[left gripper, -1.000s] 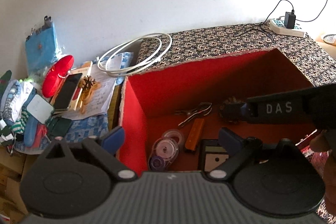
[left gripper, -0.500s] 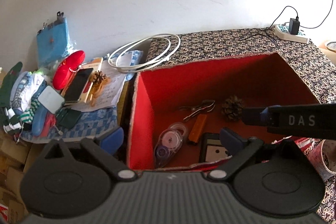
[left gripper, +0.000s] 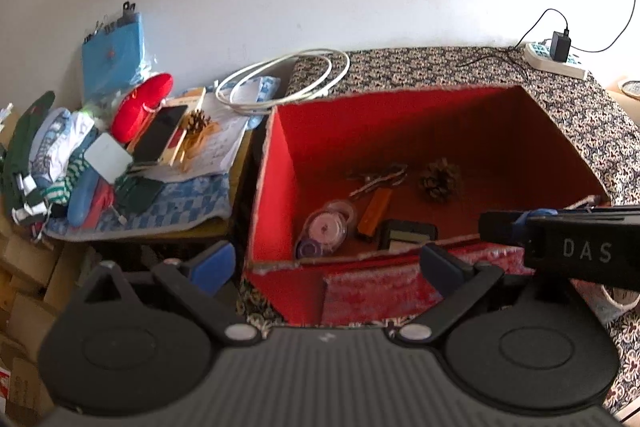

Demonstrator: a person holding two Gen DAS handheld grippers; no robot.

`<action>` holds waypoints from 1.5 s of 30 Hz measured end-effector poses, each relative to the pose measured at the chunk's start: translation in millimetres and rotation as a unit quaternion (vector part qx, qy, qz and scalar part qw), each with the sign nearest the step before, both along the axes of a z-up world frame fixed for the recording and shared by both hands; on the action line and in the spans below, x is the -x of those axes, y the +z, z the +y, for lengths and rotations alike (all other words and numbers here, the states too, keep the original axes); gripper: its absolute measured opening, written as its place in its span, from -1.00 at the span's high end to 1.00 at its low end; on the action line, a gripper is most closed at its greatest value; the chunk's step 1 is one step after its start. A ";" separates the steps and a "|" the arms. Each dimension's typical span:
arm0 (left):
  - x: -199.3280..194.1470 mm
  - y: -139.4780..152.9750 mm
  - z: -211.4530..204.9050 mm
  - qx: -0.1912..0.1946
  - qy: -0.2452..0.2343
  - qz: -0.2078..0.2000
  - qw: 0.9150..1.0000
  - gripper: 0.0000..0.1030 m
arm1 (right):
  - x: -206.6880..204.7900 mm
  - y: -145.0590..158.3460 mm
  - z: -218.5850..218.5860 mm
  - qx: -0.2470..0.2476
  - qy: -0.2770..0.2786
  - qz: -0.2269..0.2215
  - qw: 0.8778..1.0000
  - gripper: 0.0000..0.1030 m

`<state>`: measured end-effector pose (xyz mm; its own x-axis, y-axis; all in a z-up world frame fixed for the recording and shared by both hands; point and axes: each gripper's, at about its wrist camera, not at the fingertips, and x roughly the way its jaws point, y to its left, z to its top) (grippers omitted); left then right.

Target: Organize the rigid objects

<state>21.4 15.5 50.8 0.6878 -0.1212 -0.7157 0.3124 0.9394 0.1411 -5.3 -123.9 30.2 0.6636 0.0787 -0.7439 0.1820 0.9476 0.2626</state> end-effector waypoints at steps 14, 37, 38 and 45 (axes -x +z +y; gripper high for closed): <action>17.9 -19.9 0.5 0.004 0.002 0.050 0.999 -0.94 | 19.0 -10.0 4.1 0.001 -0.002 0.029 1.000 0.61; 13.7 -52.2 0.2 -0.035 0.037 0.123 0.991 -0.92 | 22.8 -25.8 1.7 0.009 -0.002 0.086 0.996 0.57; 13.5 -51.2 -1.0 -0.037 0.036 0.120 0.991 -0.92 | 22.6 -24.4 1.5 0.009 -0.001 0.084 0.996 0.57; 8.9 -25.0 -2.8 -0.036 0.026 0.080 0.996 -0.92 | 18.8 -8.1 -3.2 0.019 0.001 0.059 0.998 0.57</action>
